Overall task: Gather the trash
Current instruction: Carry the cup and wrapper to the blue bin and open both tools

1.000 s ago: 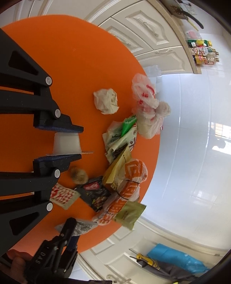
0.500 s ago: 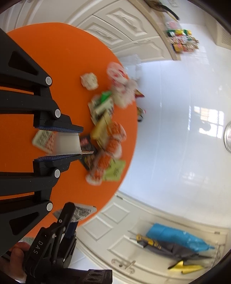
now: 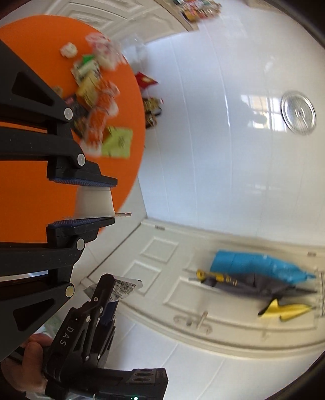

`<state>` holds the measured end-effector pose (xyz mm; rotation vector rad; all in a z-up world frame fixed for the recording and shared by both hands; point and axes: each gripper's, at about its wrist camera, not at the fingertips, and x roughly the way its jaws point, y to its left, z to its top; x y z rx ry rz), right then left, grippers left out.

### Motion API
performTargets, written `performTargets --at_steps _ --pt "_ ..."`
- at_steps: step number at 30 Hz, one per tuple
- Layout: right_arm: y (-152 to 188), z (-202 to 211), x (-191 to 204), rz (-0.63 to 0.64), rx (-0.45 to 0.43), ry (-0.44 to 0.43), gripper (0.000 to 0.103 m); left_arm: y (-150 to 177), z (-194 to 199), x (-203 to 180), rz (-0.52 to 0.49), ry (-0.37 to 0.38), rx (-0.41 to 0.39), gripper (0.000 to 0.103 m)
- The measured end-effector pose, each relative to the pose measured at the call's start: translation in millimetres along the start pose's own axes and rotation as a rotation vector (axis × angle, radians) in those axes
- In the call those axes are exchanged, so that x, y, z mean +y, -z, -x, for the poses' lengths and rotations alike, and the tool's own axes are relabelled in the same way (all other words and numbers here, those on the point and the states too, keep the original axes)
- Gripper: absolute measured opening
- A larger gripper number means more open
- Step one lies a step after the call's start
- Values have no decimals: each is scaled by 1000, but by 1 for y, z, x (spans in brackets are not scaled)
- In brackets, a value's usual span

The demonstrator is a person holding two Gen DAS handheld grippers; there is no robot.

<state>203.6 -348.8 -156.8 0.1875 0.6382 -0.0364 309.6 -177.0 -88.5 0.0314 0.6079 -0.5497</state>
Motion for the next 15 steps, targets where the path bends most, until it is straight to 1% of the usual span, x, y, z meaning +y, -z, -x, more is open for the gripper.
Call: performTargets --at_steps 3,6,7,11,14,15 --pt "1 24 -38 -41 -34 72 27 -11 -17 -40 -53 70 10 18" --pt "7 41 -77 -87 -43 145 27 -16 -43 -77 -102 145 43 18" --pt "11 46 -92 -104 -41 176 27 -16 -55 -92 -115 182 72 18" --pt "35 48 -149 -188 9 271 27 -12 -104 -135 -165 272 174 18" --pt "62 35 -189 -257 75 312 27 -2 -146 -162 -193 317 274 18" --pt "69 32 -200 -275 95 316 27 5 -163 -171 -196 329 321 18"
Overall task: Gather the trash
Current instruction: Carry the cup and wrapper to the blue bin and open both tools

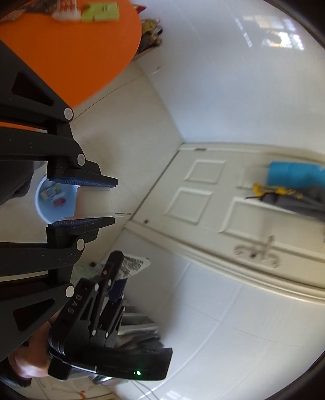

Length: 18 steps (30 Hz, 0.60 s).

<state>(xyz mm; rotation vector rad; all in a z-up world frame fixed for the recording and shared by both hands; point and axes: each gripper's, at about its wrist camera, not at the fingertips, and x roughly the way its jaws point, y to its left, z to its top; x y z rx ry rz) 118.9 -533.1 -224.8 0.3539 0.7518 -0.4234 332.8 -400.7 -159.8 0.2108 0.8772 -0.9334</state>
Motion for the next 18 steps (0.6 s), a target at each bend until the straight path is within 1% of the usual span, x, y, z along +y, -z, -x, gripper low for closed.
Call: performTargets --at_steps 2,6,9,12,17,18 --pt "13 -28 -21 -36 66 18 27 -1 -31 -2 4 15 65 18" --pt "34 -74 -53 -101 164 17 27 0 -91 4 28 23 196 18" --pt "48 -111 -72 -148 239 8 27 -4 -129 9 51 31 278 18" --pt "60 -139 -86 -177 301 12 27 -8 -160 13 68 36 344 18" --pt "71 -170 -102 -236 364 -9 31 -17 -208 13 84 40 436 19" --pt "72 -176 -103 -240 376 -7 37 -24 -218 13 83 38 447 20"
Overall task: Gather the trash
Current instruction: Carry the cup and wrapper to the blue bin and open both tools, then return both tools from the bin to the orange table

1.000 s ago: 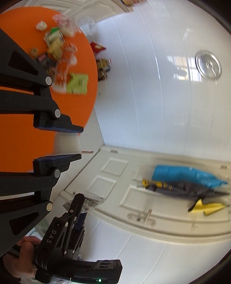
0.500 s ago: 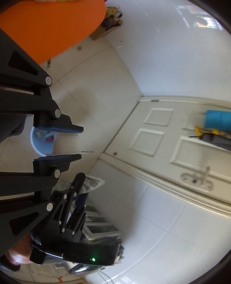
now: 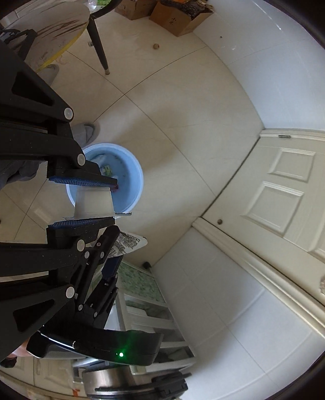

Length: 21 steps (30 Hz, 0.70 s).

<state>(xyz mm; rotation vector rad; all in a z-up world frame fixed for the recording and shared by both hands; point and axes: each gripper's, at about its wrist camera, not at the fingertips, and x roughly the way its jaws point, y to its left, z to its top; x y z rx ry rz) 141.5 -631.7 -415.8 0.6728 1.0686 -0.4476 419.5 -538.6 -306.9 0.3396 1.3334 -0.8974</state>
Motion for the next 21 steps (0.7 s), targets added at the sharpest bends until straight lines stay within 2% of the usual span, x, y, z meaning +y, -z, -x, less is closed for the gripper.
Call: performTargets --at_steps 3,4,5,6,9,12,14,16,21 --pt "-2 -10 -4 -11 10 11 54 -17 -13 -2 3 -9 39 29" --pt "-2 -13 -6 -19 12 11 59 -18 -15 -2 4 -15 45 43" --pt "-2 -15 -8 -30 13 22 75 -32 -18 1 4 -28 46 61" --pt "-2 -15 -8 -33 11 35 84 -35 -17 2 7 -49 39 67" --pt "0 -16 -12 -42 2 48 87 -41 -13 -3 14 -67 22 70" --pt "3 -11 -13 -57 -16 74 103 -43 -3 -6 5 -100 -3 74" --pt "5 -5 -12 -65 -25 87 103 -38 5 -12 -10 -114 -30 82" --pt "6 1 -10 -66 -34 110 103 -29 17 -17 -19 -134 -66 84" --pt "8 27 -1 -75 -79 105 103 8 51 -27 -25 -146 -158 86"
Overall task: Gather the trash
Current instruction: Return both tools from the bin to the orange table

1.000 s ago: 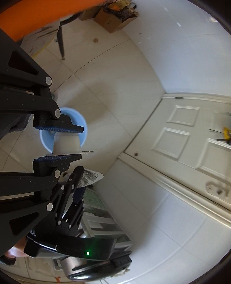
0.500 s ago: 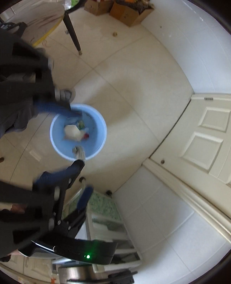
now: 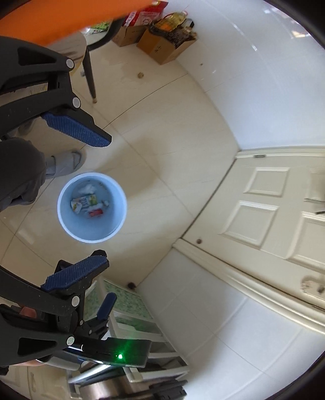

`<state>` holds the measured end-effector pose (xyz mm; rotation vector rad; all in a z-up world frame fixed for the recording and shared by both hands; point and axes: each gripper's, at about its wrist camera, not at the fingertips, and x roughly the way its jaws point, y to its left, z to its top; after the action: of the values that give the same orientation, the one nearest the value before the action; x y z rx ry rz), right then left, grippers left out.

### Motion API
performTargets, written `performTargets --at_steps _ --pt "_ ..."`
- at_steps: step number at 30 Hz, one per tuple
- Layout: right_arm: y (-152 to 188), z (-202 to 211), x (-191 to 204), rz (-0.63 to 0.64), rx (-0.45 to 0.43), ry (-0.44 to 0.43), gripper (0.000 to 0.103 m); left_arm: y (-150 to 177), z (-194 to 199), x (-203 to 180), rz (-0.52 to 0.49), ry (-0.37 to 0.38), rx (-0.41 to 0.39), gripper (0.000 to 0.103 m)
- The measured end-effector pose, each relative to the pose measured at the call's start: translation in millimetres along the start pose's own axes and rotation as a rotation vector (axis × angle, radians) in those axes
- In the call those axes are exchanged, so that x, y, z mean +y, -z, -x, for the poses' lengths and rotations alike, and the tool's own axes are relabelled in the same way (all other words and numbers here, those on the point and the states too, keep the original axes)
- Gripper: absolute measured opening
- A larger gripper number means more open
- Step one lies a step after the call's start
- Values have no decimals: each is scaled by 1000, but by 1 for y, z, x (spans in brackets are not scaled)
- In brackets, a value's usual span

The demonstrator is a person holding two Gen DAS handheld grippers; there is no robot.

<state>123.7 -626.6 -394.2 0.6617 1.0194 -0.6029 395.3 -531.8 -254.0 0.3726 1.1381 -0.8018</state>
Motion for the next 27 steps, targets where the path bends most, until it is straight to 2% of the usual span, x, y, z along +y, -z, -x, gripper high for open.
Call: performTargets --at_steps 7,11,15,21,27 --pt "2 60 27 13 -106 -43 103 51 84 22 66 29 -119 88" --pt "2 95 52 42 -168 -66 103 86 141 48 108 53 -191 93" --pt "4 130 82 78 -229 -95 103 128 206 83 172 64 -275 93" --pt "15 180 144 171 -311 -186 103 194 294 116 236 17 -434 100" --pt "30 211 209 277 -359 -267 103 262 358 142 292 -79 -553 101"
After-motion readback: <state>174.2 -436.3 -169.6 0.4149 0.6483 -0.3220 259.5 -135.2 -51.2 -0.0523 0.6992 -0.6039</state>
